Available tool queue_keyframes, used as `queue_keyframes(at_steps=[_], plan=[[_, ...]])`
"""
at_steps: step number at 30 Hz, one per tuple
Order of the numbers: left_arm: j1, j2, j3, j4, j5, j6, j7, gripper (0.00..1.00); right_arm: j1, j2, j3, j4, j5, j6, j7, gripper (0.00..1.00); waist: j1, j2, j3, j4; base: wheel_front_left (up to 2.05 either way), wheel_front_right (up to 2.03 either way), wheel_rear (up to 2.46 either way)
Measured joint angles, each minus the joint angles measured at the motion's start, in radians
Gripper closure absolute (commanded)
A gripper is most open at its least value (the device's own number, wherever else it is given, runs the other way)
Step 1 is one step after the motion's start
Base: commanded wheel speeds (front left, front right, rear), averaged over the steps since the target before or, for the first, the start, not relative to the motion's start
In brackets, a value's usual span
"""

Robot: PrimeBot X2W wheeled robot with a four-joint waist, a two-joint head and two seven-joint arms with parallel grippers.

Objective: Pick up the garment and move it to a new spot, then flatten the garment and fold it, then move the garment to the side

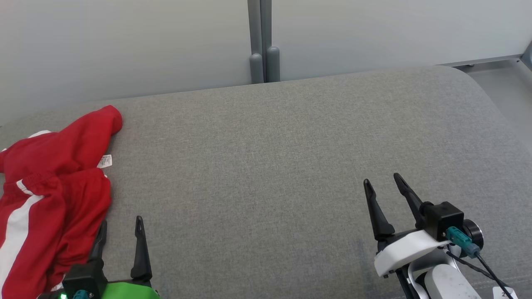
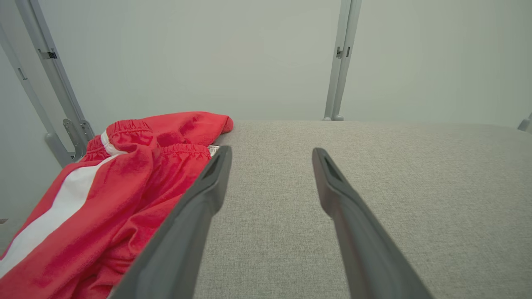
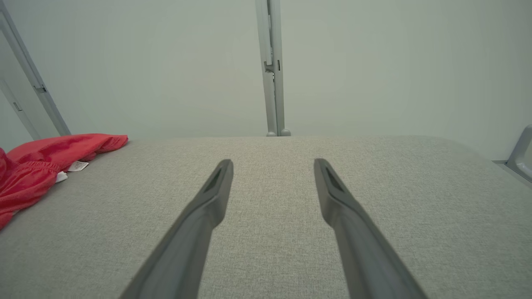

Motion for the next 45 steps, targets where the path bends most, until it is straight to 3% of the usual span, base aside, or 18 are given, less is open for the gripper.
queue_keyframes(at_steps=[5, 39, 45], plan=[[0.001, 0.0, -0.005, -0.012, 0.035, 0.001, -0.009, 0.0, 0.0, 0.0, 0.005, 0.0, -0.045, -0.009, -0.009, 0.0, 0.0, 0.0, 0.0, -0.001, 0.0, 0.0, 0.0], [0.001, 0.0, -0.013, -0.012, 0.034, 0.001, -0.011, 0.0, -0.001, 0.002, -0.008, 0.0, -0.044, -0.006, -0.009, 0.0, 0.0, 0.0, 0.004, 0.002, 0.0, 0.0, 0.0], [0.001, 0.0, -0.032, 0.006, 0.035, -0.001, -0.011, 0.0, -0.001, 0.002, -0.034, -0.003, -0.043, -0.007, -0.009, 0.0, 0.0, 0.0, 0.004, 0.04, 0.0, 0.0, 0.0]])
